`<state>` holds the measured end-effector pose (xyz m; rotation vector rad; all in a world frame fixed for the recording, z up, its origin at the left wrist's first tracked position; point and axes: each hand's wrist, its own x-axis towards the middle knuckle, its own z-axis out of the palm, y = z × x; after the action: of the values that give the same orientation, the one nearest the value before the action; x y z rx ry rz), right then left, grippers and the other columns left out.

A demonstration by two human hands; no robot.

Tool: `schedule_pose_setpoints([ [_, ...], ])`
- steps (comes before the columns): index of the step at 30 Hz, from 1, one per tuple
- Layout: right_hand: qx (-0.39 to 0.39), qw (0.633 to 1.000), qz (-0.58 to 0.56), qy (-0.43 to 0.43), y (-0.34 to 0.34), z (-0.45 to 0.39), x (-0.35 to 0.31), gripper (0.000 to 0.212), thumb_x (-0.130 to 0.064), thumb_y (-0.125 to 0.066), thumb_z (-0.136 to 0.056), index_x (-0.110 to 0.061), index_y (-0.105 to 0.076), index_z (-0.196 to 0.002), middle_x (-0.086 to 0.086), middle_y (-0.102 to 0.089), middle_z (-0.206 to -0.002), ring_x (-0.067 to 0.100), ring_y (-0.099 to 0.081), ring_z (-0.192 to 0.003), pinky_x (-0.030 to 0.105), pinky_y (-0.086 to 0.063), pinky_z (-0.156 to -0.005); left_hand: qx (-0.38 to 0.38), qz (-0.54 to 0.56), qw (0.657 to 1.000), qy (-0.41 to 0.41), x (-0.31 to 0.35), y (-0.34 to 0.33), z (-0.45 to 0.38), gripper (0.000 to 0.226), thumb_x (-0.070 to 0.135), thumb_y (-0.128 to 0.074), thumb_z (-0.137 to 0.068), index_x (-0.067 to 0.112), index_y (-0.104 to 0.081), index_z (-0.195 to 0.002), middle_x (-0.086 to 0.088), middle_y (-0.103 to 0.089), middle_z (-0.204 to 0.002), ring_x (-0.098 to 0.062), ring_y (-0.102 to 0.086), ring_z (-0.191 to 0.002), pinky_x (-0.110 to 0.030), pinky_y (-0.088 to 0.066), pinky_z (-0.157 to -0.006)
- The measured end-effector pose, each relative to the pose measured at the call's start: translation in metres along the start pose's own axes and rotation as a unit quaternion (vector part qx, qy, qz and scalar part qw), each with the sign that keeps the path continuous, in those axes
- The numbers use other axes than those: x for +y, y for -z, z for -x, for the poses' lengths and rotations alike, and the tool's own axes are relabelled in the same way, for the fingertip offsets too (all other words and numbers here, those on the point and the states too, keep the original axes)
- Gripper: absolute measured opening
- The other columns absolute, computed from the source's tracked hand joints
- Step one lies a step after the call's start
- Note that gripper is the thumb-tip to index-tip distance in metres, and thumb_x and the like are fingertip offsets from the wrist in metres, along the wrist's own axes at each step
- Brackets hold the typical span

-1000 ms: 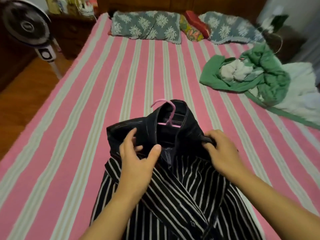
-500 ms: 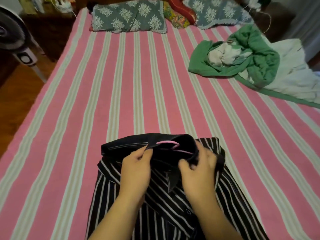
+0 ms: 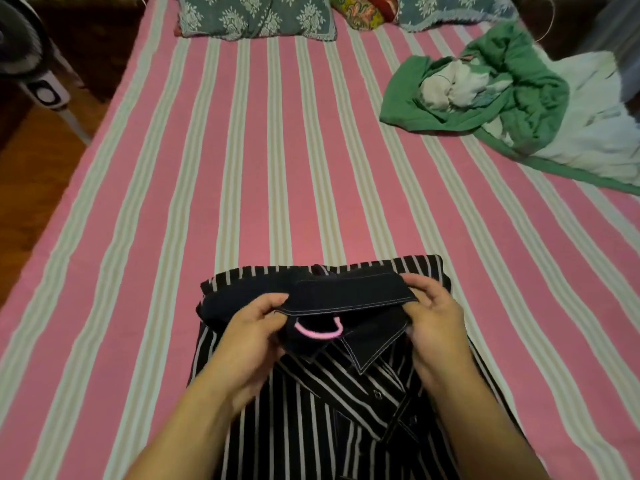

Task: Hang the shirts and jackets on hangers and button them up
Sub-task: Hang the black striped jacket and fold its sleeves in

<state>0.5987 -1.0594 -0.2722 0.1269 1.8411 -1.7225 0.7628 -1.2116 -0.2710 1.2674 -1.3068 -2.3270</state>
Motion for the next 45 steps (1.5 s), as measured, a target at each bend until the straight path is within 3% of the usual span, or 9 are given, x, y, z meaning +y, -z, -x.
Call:
schedule_pose_setpoints([
  [5, -0.235, 0.957, 0.099, -0.138, 0.027, -0.017, 0.002, 0.028, 0.005, -0.046, -0.098, 0.001, -0.069, -0.113, 0.021, -0.072, -0.111, 0.030, -0.071, -0.104, 0.041, -0.056, -0.095, -0.077, -0.184, 0.980, -0.012, 0.009, 0.035, -0.007, 0.021, -0.006, -0.049, -0.097, 0.011, -0.061, -0.102, -0.009, -0.065, -0.084, -0.014, -0.064, -0.074, -0.030, -0.053, -0.072],
  [12, -0.280, 0.937, 0.101, -0.182, 0.015, -0.023, -0.009, 0.025, 0.008, -0.045, -0.090, 0.016, -0.065, -0.103, 0.015, -0.072, -0.091, 0.018, -0.069, -0.080, 0.025, -0.058, -0.075, -0.091, -0.211, 0.973, 0.014, 0.014, 0.049, -0.009, 0.010, 0.015, -0.057, -0.081, 0.007, -0.061, -0.076, -0.013, -0.052, -0.077, -0.023, -0.048, -0.076, -0.033, -0.043, -0.075],
  [15, -0.296, 0.929, 0.049, -0.217, 0.011, -0.020, -0.004, 0.031, 0.003, -0.047, -0.085, 0.016, -0.063, -0.110, 0.022, -0.070, -0.112, 0.027, -0.068, -0.100, 0.036, -0.054, -0.094, -0.073, -0.128, 0.989, 0.032, 0.006, 0.048, -0.009, 0.022, 0.023, -0.059, -0.067, 0.005, -0.059, -0.080, -0.012, -0.050, -0.081, -0.023, -0.048, -0.078, -0.037, -0.041, -0.076],
  [21, -0.145, 0.958, -0.051, -0.242, -0.004, -0.023, 0.009, 0.012, -0.014, -0.064, -0.092, -0.004, -0.065, -0.097, 0.014, -0.068, -0.098, 0.028, -0.068, -0.095, 0.045, -0.058, -0.091, -0.011, 0.097, 0.990, 0.105, -0.012, 0.044, -0.021, 0.041, 0.012, -0.054, -0.093, -0.006, -0.063, -0.128, -0.020, -0.068, -0.114, -0.028, -0.065, -0.097, -0.036, -0.057, -0.080],
  [23, -0.052, 0.984, 0.135, -0.105, -0.002, -0.022, 0.018, 0.019, -0.030, -0.058, -0.100, -0.013, -0.068, -0.102, 0.009, -0.068, -0.115, 0.023, -0.068, -0.101, 0.037, -0.058, -0.086, -0.015, 0.111, 0.989, 0.094, -0.017, 0.043, -0.018, 0.034, 0.009, -0.048, -0.100, -0.004, -0.062, -0.128, -0.020, -0.069, -0.122, -0.030, -0.068, -0.105, -0.044, -0.058, -0.089],
  [25, 0.047, 0.915, 0.365, 0.165, 0.000, -0.009, 0.028, 0.019, -0.036, -0.055, -0.100, -0.022, -0.063, -0.109, -0.001, -0.053, -0.129, 0.016, -0.057, -0.112, 0.032, -0.050, -0.093, -0.013, 0.133, 0.988, 0.081, -0.024, 0.045, -0.016, 0.032, 0.003, -0.044, -0.102, 0.001, -0.061, -0.129, -0.022, -0.068, -0.125, -0.035, -0.068, -0.114, -0.053, -0.055, -0.095],
  [30, -0.180, 0.652, 0.581, 0.452, -0.007, 0.001, 0.054, 0.043, -0.038, -0.071, -0.088, -0.024, -0.062, -0.127, 0.005, -0.030, -0.156, 0.027, -0.022, -0.147, 0.052, -0.026, -0.120, 0.005, 0.159, 0.987, 0.035, -0.032, 0.036, -0.018, 0.029, -0.009, -0.046, -0.098, 0.010, -0.058, -0.117, -0.018, -0.071, -0.107, -0.028, -0.071, -0.096, -0.045, -0.059, -0.083],
  [39, -0.197, 0.526, 0.569, 0.601, -0.050, 0.015, 0.036, 0.020, -0.028, -0.064, -0.097, -0.012, -0.072, -0.105, 0.006, -0.063, -0.111, 0.026, -0.052, -0.110, 0.043, -0.035, -0.109, -0.088, 0.139, 0.986, 0.038, -0.013, 0.044, -0.006, 0.022, -0.008, -0.051, -0.094, 0.005, -0.064, -0.107, -0.019, -0.068, -0.109, -0.029, -0.065, -0.106, -0.050, -0.049, -0.107],
  [45, -0.059, 0.729, 0.465, 0.500, -0.035, 0.038, -0.027, 0.023, -0.022, -0.046, -0.102, -0.013, -0.066, -0.095, -0.003, -0.061, -0.089, 0.017, -0.055, -0.080, 0.040, -0.051, -0.072, 0.031, -0.037, 0.997, -0.057, 0.025, 0.027, 0.026, 0.034, -0.006, -0.055, -0.096, 0.015, -0.070, -0.118, -0.016, -0.072, -0.118, -0.023, -0.069, -0.112, -0.039, -0.051, -0.105],
])
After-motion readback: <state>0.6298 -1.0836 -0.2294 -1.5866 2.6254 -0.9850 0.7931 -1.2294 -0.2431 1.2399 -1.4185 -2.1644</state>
